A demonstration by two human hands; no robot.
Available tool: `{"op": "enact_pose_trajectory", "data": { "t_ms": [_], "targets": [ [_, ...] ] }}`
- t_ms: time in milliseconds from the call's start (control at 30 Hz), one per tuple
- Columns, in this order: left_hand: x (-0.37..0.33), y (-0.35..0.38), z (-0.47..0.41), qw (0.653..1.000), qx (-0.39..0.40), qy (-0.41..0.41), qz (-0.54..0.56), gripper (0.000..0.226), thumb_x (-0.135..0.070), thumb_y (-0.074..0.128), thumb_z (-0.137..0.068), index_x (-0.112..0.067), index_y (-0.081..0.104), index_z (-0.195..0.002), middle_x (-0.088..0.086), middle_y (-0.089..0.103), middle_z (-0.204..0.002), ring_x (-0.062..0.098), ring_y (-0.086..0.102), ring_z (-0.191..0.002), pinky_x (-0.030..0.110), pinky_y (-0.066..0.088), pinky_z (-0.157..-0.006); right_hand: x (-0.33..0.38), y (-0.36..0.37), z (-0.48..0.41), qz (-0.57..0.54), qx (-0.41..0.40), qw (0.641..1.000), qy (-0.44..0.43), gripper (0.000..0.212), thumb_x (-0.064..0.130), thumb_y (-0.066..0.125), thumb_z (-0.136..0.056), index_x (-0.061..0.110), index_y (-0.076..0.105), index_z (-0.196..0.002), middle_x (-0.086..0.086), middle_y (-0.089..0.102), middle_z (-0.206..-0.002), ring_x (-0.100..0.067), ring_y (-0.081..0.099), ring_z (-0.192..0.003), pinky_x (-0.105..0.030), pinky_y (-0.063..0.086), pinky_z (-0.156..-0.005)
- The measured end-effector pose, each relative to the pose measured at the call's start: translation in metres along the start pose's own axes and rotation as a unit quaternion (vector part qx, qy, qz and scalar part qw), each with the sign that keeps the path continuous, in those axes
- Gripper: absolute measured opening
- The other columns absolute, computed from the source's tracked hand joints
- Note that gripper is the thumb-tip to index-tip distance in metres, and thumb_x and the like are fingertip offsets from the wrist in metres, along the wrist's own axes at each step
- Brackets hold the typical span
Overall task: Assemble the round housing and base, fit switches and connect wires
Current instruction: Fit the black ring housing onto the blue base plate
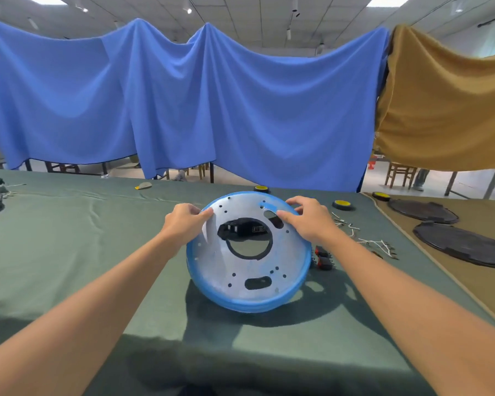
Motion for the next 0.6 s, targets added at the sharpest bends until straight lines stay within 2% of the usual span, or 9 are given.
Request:
{"op": "enact_pose_trajectory", "data": {
  "t_ms": [67, 167, 300, 367, 467, 600],
  "targets": [
    [0.008, 0.002, -0.001, 1.0, -0.002, 0.0, -0.015, 0.026, -0.038, 0.058, -0.095, -0.014, 0.065, -0.09, 0.009, 0.065, -0.095, 0.028, 0.057, -0.091, 0.032, 0.043, -0.068, -0.006, 0.014, -0.002, 0.026, 0.016, 0.999, 0.013, 0.043, 0.045, 0.061, -0.09, 0.023, 0.058, -0.127, -0.005, 0.062, -0.118, -0.025, 0.051, -0.117, -0.039, 0.046, -0.095],
    [0.023, 0.008, -0.001, 0.999, 0.006, -0.014, -0.046, 0.024, -0.033, 0.058, -0.095, -0.014, 0.066, -0.083, 0.007, 0.063, -0.086, 0.022, 0.051, -0.075, 0.027, 0.039, -0.057, -0.011, 0.035, -0.002, 0.065, 0.05, 0.997, 0.011, 0.047, 0.047, 0.056, -0.093, 0.02, 0.053, -0.131, -0.005, 0.059, -0.127, -0.025, 0.048, -0.123, -0.036, 0.042, -0.096],
    [0.04, 0.01, 0.004, 0.997, 0.013, -0.035, -0.073, 0.03, -0.029, 0.057, -0.094, -0.004, 0.072, -0.085, 0.007, 0.06, -0.069, 0.016, 0.049, -0.061, 0.025, 0.036, -0.052, -0.012, 0.059, 0.006, 0.108, 0.104, 0.989, -0.01, 0.055, 0.055, 0.058, -0.088, 0.015, 0.056, -0.126, -0.006, 0.061, -0.122, -0.023, 0.054, -0.109, -0.037, 0.045, -0.092],
    [0.045, 0.014, 0.007, 0.995, 0.029, -0.034, -0.088, 0.034, -0.028, 0.058, -0.093, 0.0, 0.073, -0.082, 0.008, 0.061, -0.065, 0.019, 0.053, -0.063, 0.025, 0.037, -0.051, -0.014, 0.068, 0.009, 0.11, 0.117, 0.987, -0.014, 0.052, 0.051, 0.061, -0.089, 0.014, 0.059, -0.125, -0.007, 0.062, -0.124, -0.024, 0.053, -0.114, -0.038, 0.045, -0.094],
    [0.048, 0.022, 0.013, 0.992, 0.049, -0.021, -0.117, 0.037, -0.027, 0.057, -0.094, 0.002, 0.072, -0.077, 0.008, 0.062, -0.063, 0.017, 0.052, -0.061, 0.024, 0.037, -0.05, -0.017, 0.078, 0.013, 0.124, 0.126, 0.984, -0.01, 0.052, 0.038, 0.062, -0.092, 0.014, 0.05, -0.137, -0.008, 0.057, -0.133, -0.027, 0.046, -0.125, -0.04, 0.04, -0.101],
    [0.044, 0.028, 0.014, 0.99, 0.041, 0.004, -0.133, 0.037, -0.027, 0.058, -0.095, 0.006, 0.072, -0.085, 0.014, 0.064, -0.073, 0.019, 0.051, -0.065, 0.026, 0.038, -0.052, -0.017, 0.08, 0.01, 0.135, 0.104, 0.985, -0.019, 0.039, 0.028, 0.059, -0.094, 0.015, 0.054, -0.131, -0.01, 0.059, -0.129, -0.028, 0.048, -0.12, -0.039, 0.041, -0.097]
  ]
}}
Point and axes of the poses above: each hand's wrist, its own z-axis away from the middle knuckle, its own y-axis out of the palm, x = y × z, the point moved 8 cm from there along -z, towards the middle knuckle
